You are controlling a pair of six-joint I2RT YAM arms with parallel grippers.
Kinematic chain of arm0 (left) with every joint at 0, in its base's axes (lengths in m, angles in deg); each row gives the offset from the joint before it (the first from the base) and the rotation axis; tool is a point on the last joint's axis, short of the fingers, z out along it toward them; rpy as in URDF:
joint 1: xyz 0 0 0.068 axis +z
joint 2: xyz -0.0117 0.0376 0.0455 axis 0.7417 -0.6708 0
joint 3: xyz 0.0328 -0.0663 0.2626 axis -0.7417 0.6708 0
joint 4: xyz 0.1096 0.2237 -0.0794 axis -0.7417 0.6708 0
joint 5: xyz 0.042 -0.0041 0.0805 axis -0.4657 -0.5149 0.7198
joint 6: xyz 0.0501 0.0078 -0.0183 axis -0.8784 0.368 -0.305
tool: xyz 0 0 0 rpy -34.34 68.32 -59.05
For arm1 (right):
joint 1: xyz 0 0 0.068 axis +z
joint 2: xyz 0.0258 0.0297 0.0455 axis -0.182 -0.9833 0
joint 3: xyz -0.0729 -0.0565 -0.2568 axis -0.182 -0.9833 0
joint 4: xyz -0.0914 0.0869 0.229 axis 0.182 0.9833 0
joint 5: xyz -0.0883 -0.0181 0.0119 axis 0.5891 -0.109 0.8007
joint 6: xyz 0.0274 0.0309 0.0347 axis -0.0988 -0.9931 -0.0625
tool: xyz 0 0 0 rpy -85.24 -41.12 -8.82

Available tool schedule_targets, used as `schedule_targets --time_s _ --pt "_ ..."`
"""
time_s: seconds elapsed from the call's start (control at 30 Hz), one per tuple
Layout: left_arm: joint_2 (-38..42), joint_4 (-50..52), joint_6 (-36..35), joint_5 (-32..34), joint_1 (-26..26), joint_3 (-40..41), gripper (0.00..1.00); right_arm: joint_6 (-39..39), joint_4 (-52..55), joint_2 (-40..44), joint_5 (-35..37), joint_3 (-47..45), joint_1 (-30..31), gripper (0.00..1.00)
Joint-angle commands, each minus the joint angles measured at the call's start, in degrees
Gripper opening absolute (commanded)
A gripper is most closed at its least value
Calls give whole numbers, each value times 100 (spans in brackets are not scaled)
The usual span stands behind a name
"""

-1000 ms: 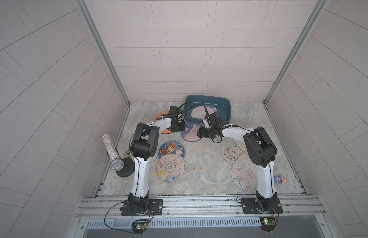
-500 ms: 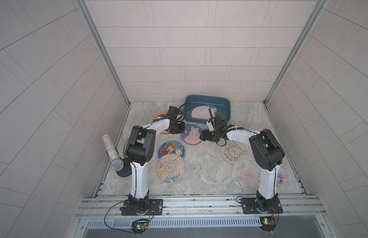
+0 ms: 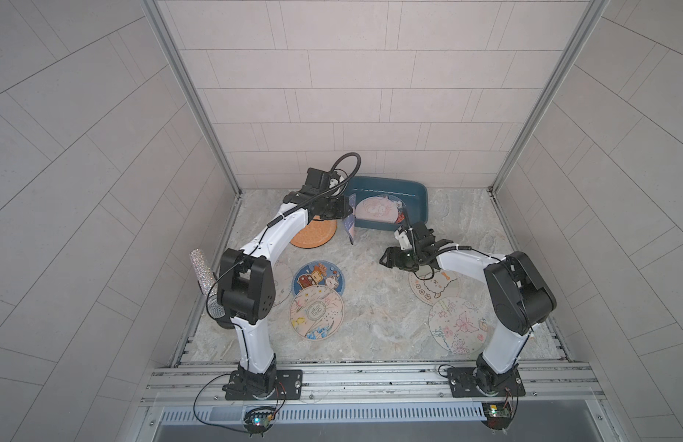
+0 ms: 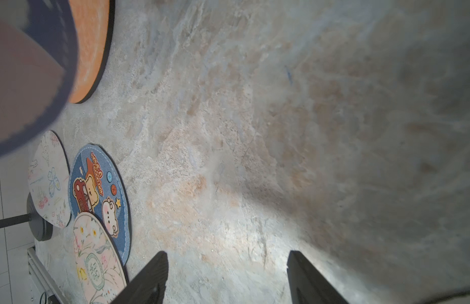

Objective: Put the coasters into the storage box
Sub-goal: Pick up the coaster from the center of the board, then place the coaster in the storage box.

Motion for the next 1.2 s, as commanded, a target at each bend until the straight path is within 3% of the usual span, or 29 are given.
schedule_targets --time_s 0.0,0.23,0.67,0.87,1.07,1.17 --pt "-249 -254 66 -217 -51 -509 0 -143 -277 223 -93 -207 -87 74" --pt "-1341 -263 296 -460 -193 -2159 0 -181 -396 352 -186 -348 -208 75" --pt "-3530 -932 979 -739 -510 -4429 0 -194 -549 193 -325 -320 -371 75" --pt "-4062 -765 846 -197 -452 -4491 0 -216 -579 182 -353 -322 -380 75" --pt "-4101 -258 539 721 -342 -4310 0 -229 -541 209 -370 -300 -398 76" --pt "-4104 -77 370 1028 -325 -4302 21 -202 -478 211 -362 -263 -398 76"
